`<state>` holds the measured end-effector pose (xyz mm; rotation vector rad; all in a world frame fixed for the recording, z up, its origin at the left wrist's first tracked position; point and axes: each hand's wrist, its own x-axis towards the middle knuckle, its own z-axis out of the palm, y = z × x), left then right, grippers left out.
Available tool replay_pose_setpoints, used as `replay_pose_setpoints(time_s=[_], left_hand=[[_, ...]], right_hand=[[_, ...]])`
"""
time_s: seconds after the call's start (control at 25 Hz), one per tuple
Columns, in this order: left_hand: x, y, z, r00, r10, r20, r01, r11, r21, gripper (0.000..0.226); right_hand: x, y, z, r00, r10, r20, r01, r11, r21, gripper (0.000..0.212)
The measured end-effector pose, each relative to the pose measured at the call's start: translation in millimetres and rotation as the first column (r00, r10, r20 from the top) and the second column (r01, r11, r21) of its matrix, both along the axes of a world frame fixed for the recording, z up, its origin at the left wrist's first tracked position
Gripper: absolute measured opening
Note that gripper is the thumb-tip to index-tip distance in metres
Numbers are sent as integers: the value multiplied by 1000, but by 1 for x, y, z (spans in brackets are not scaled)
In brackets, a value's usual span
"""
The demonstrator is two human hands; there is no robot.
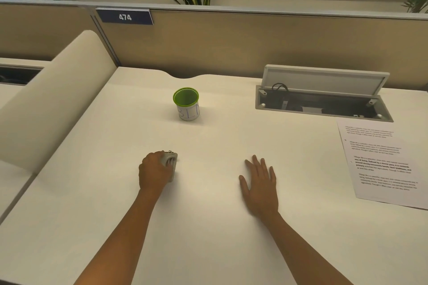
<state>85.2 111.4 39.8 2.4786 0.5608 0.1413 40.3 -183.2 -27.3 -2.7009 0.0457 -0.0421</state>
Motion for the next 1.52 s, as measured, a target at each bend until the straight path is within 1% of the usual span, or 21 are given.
replay_pose_setpoints(time_s=[0.08,0.2,0.28,0.36,0.44,0.52,0.6,0.68,0.76,0.8,0.92,0.96,1.04,1.12,1.16,1.2,1.28,1.32,1.36,1.4,1.52], left_hand=[[5,3,1,998,-37,-54,37,999,13,34],[9,11,4,997,-43,-58,41,998,-38,38],[6,24,5,998,7,-61,-17,988,-156,43],[4,42,3,992,99,-84,-123,922,-367,42],[1,61,2,979,172,-108,-201,753,-626,28],[-3,76,3,969,196,-149,-232,532,-814,9],[-7,85,3,963,195,-185,-235,282,-930,31],[-14,89,2,959,204,-197,-212,59,-975,47],[-19,88,-1,961,192,-198,-186,-79,-979,35],[-20,86,-1,966,173,-190,-172,-116,-978,31],[-22,78,0,974,119,-194,-162,-239,-957,38],[-21,75,2,972,116,-203,-168,-255,-952,39],[-16,70,2,970,130,-203,-176,-196,-965,35],[-10,66,3,974,129,-186,-182,-42,-982,29],[-6,65,3,976,120,-180,-189,73,-979,26],[-2,64,2,979,107,-174,-195,233,-953,23],[4,64,-5,986,47,-157,-152,624,-767,26],[6,64,-9,988,23,-150,-114,763,-636,33],[7,64,-12,990,26,-139,-99,832,-546,41],[9,63,-15,991,47,-123,-104,850,-517,45],[15,64,-23,986,127,-108,-166,819,-550,43]], right_hand=[[0,0,0,1000,1,-9,-1,1000,6,53],[0,0,1,1000,-1,-16,1,1000,8,54],[-1,0,2,1000,-2,-9,2,1000,5,53],[-1,0,2,1000,-5,-11,5,1000,7,53],[-1,0,3,1000,-7,-13,7,1000,12,53],[-1,0,4,1000,-6,-14,7,1000,18,53],[-1,1,4,1000,-8,-17,8,1000,18,53],[-1,1,4,1000,-10,-17,11,1000,16,53],[-1,1,5,1000,-11,-16,11,1000,14,52],[-1,1,5,1000,-9,-16,10,1000,17,52],[-1,0,6,1000,-5,-19,5,1000,25,52],[-1,0,7,1000,-6,-18,7,1000,29,52],[-2,1,7,1000,-9,-19,10,1000,27,52],[-2,1,7,1000,-11,-18,11,1000,21,52],[-1,1,7,1000,-11,-17,12,1000,23,52],[-1,1,7,1000,-11,-16,11,1000,23,52],[-1,1,7,1000,-11,-14,12,1000,17,52],[-1,1,7,1000,-13,-13,13,1000,16,52],[-1,1,7,1000,-13,-12,13,1000,17,52],[-2,0,7,1000,-13,-12,13,1000,19,51],[-1,1,7,1000,-11,-17,11,1000,21,51]])
